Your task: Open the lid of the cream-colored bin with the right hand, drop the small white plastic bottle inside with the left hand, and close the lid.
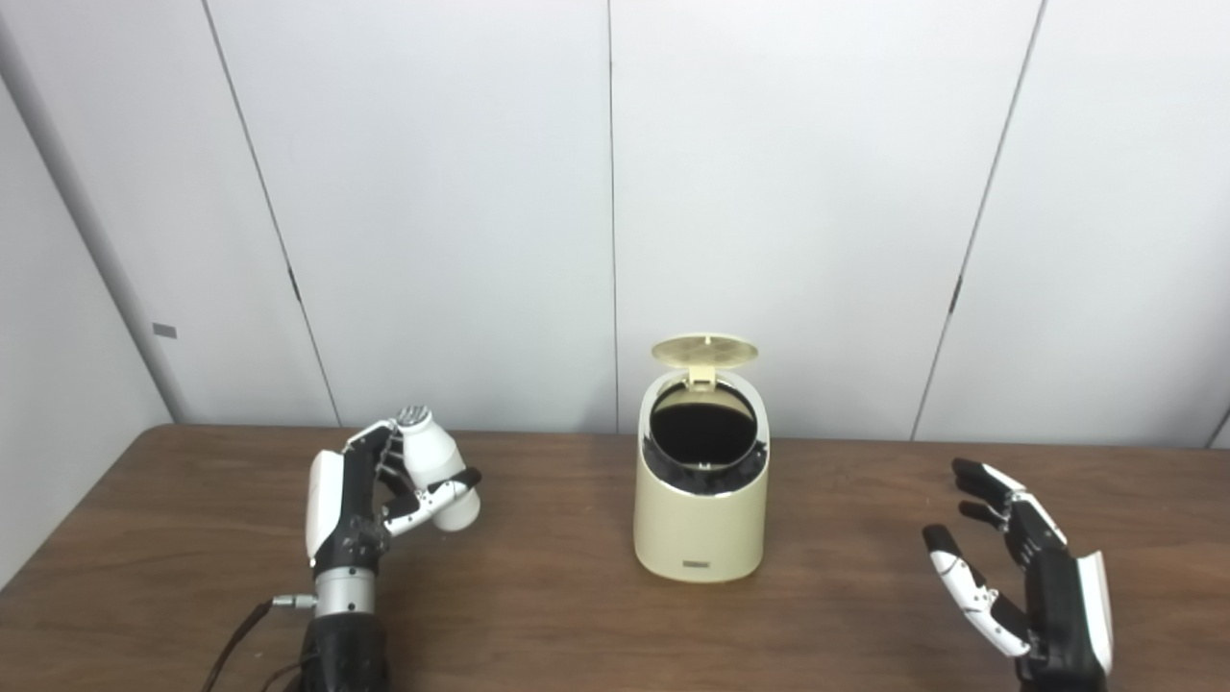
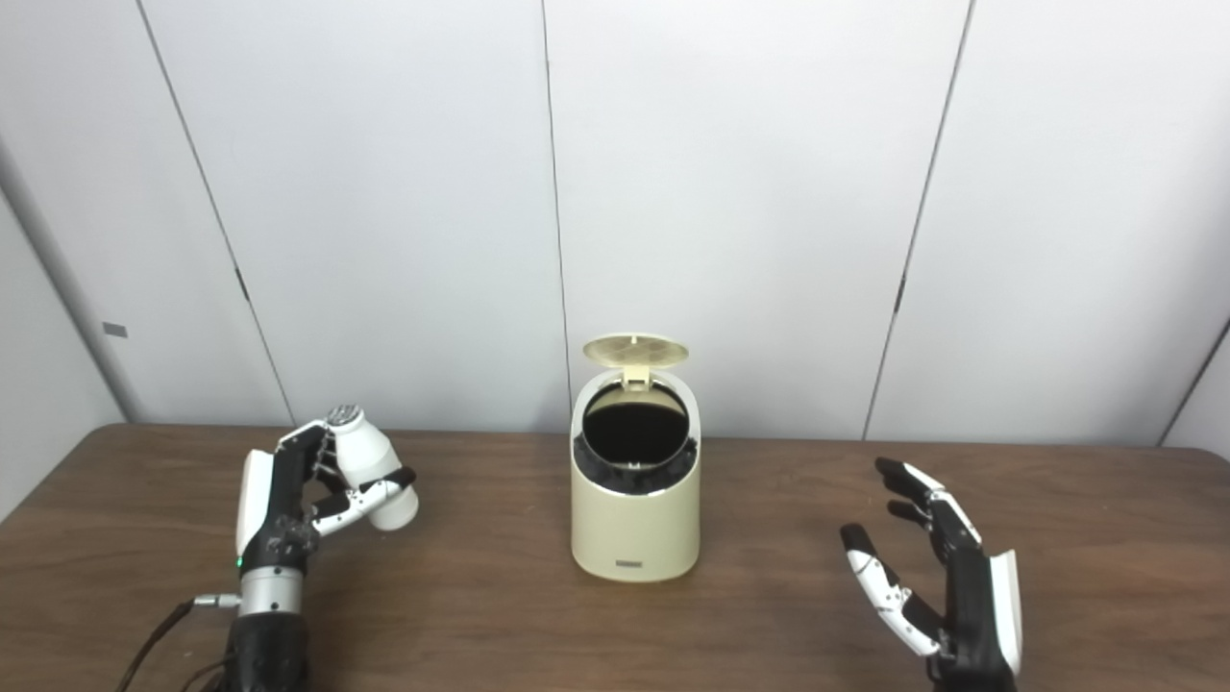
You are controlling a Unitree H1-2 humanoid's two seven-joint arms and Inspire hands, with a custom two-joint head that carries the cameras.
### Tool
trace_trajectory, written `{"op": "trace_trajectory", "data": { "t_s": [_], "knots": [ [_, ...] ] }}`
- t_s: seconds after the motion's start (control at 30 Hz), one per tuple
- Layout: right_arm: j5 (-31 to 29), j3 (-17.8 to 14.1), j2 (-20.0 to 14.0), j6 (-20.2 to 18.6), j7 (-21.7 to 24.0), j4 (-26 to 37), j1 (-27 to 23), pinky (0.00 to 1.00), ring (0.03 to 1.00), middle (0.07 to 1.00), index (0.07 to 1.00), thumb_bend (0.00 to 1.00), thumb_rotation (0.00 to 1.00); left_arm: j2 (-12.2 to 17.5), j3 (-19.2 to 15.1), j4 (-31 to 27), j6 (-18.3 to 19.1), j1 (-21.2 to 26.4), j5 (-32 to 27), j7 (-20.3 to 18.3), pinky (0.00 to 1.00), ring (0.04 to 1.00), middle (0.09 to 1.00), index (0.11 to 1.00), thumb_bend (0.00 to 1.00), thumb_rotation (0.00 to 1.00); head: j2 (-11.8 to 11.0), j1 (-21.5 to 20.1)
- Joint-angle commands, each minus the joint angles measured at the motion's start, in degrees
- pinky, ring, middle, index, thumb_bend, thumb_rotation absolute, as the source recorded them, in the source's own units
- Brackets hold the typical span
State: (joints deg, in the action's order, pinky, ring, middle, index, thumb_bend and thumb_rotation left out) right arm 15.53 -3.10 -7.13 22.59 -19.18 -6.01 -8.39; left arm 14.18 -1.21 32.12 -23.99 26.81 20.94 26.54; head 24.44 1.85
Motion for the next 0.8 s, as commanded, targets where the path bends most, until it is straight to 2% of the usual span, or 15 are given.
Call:
{"op": "trace_trajectory", "data": {
  "t_s": [0.0, 0.2, 0.33, 0.4, 0.57, 0.77],
  "knots": [
    [1.2, 0.2, 0.7, 1.5, -0.1, -2.9, 2.7, 0.71, 0.784, 0.784, 0.740, 0.22, 0.42, 1.4, 0.8, -5.0, -2.8, 2.0, 1.1, 0.1, 0.32, 0.410, 0.481, 0.512, 0.50, 0.00, 0.0, 0.0],
    [0.9, 0.4, 0.9, 1.4, 0.2, -2.9, 2.4, 0.70, 0.783, 0.782, 0.736, 0.23, 0.48, 1.0, 2.4, -15.2, -2.9, 0.3, 1.3, -2.1, 0.38, 0.452, 0.488, 0.472, 0.50, 0.00, -0.3, -0.1],
    [0.8, 0.6, 1.0, 1.9, 0.3, -3.3, 2.2, 0.70, 0.784, 0.780, 0.731, 0.21, 0.41, 0.7, 3.8, -21.0, -2.9, -0.2, 2.1, -2.8, 0.39, 0.457, 0.493, 0.463, 0.50, 0.00, -0.4, -0.3],
    [1.3, 0.6, 1.1, 1.6, 0.1, -3.2, 2.2, 0.69, 0.778, 0.774, 0.727, 0.22, 0.42, 0.4, 4.3, -22.9, -2.9, -0.2, 2.6, -3.1, 0.39, 0.455, 0.493, 0.464, 0.50, 0.00, -0.4, -0.4],
    [0.9, 0.5, 1.1, 1.6, 0.1, -3.9, 2.1, 0.71, 0.780, 0.775, 0.729, 0.22, 0.42, 0.2, 6.2, -27.7, -2.9, -0.1, 7.5, -1.4, 0.38, 0.453, 0.484, 0.476, 0.50, 0.00, -0.4, -0.4],
    [0.8, 0.6, 1.1, 1.5, 0.3, -4.3, 1.9, 0.73, 0.786, 0.782, 0.733, 0.23, 0.43, 1.2, 10.7, -32.4, -2.9, 0.3, 12.4, 1.1, 0.37, 0.450, 0.486, 0.477, 0.50, 0.00, -0.5, -0.5]
  ]
}}
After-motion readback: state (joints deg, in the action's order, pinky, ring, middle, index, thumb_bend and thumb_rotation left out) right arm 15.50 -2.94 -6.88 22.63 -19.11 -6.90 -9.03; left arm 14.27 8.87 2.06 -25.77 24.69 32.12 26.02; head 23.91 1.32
